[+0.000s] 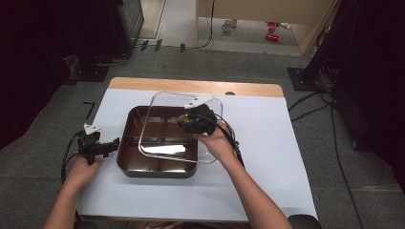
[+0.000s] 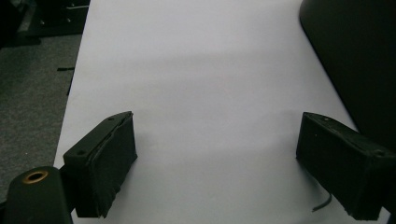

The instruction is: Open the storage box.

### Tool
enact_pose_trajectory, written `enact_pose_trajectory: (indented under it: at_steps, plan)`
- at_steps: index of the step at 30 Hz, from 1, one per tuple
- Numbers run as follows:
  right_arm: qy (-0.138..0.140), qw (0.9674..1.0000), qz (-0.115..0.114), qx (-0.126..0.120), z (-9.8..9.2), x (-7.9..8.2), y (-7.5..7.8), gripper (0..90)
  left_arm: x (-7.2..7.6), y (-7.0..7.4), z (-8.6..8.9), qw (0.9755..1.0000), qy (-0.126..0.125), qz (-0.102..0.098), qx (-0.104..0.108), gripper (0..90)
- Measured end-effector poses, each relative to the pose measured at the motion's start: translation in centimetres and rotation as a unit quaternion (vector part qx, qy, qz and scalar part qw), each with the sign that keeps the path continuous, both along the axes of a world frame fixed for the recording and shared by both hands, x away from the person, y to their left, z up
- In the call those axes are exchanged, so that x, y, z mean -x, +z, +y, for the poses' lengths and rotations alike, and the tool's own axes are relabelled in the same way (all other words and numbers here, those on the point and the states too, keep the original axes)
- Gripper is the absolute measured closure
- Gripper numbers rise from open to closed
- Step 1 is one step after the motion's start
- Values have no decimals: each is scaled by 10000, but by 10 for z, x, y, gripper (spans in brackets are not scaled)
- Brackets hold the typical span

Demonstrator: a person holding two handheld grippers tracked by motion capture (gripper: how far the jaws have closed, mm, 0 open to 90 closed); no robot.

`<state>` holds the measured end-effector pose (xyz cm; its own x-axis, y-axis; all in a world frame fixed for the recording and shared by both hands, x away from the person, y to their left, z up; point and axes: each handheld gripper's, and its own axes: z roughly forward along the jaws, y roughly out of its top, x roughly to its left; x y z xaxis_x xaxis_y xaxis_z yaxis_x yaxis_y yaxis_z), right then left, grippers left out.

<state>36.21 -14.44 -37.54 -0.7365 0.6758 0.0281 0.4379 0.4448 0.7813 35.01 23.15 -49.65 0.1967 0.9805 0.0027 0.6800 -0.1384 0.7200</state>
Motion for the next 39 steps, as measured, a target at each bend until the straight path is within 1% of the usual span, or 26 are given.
enact_pose_trajectory:
  at_steps: [1, 3, 8, 9, 11, 15, 20, 23, 26, 32, 33, 34, 37, 39]
  plan:
    - [-17, 10000, -1, -1, -3, 0, 0, 589, 0, 0, 0, 10000, 1, -2, 1, 120]
    - [-119, 9999, 29, -23, -16, -1, -1, 589, 0, 0, 0, 10000, 2, -4, 2, 120]
    - [-430, 9991, 7, 21, -53, -1, -2, 589, 0, 0, 0, 10000, 2, -5, 2, 120]
    - [-504, 9987, 24, 2, -62, -2, -3, 589, 0, 0, 0, 10000, 1, -4, 1, 120]
    - [-640, 9979, 47, -36, -75, -2, -3, 589, 0, 0, 0, 10000, 1, -4, 1, 120]
    - [-870, 9962, 50, 9, -98, -2, -5, 589, 0, 0, 0, 10000, 2, -3, 5, 120]
    - [-1132, 9935, 62, 38, -126, -3, -12, 589, 0, 0, 0, 10000, 3, -3, 7, 120]
    - [-1261, 9920, 86, 43, -138, -4, -16, 589, 0, 0, 0, 10000, -2, 2, 2, 120]
    - [-1406, 9899, 160, 45, -151, -6, -23, 589, 0, 0, 0, 10000, -2, 3, 3, 120]
    - [-1645, 9861, 250, 6, -171, -8, -35, 589, 0, 0, 0, 10000, -1, 3, 3, 120]
    - [-1677, 9855, 259, -1, -173, -8, -36, 589, 0, 0, 0, 10000, -2, 3, 2, 120]
    - [-1761, 9839, 308, 18, -177, -9, -38, 589, 0, 0, 0, 10000, -2, 3, 2, 120]
    - [-1843, 9825, 251, 62, -181, -7, -44, 589, 0, 0, 0, 10000, -2, 4, 3, 120]
    - [-1881, 9817, 302, 33, -186, -8, -48, 588, 0, 0, 0, 10000, -1, 2, 2, 120]
